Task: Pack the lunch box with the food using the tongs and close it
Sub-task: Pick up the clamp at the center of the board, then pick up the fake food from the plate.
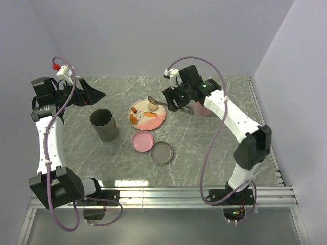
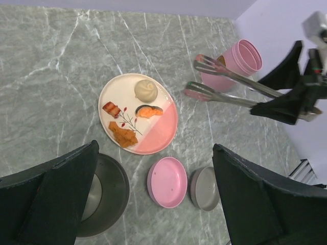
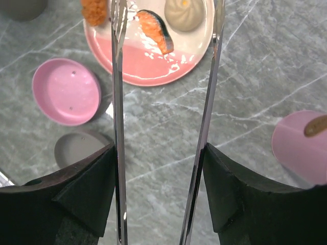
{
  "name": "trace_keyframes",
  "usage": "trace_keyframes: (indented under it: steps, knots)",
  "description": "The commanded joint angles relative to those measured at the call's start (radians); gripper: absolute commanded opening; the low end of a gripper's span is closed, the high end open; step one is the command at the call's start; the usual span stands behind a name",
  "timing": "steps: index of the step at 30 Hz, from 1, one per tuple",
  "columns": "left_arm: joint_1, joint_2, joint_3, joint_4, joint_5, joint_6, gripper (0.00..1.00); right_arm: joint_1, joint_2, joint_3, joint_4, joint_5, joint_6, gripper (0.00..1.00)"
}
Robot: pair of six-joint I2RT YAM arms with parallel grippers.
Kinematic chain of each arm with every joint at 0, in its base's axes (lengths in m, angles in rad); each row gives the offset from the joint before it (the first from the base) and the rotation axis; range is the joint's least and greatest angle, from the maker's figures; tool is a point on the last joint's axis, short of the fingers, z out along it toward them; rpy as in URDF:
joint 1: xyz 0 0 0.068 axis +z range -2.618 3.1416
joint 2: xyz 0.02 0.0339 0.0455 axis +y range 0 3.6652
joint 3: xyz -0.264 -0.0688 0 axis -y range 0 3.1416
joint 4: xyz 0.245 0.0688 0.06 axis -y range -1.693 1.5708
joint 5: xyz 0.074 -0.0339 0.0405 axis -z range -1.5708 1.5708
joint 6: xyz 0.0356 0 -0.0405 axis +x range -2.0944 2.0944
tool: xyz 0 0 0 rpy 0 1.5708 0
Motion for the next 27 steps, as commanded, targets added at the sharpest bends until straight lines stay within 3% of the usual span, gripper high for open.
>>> trace_keyframes:
  steps: [1,8,27]
  knots:
    - [-0.004,-0.004,0.017,0.047,0.011,-0.040,0.99,-0.005,0.067,0.095,0.040,0.016,0.042,0.71]
    - [-0.004,0.009,0.016,0.052,0.001,-0.044,1.00,-0.005,0.209,0.158,0.053,0.028,0.068,0.66]
    - [-0.002,0.043,0.008,0.052,0.009,-0.035,0.99,-0.004,0.322,0.182,0.074,0.025,0.087,0.64]
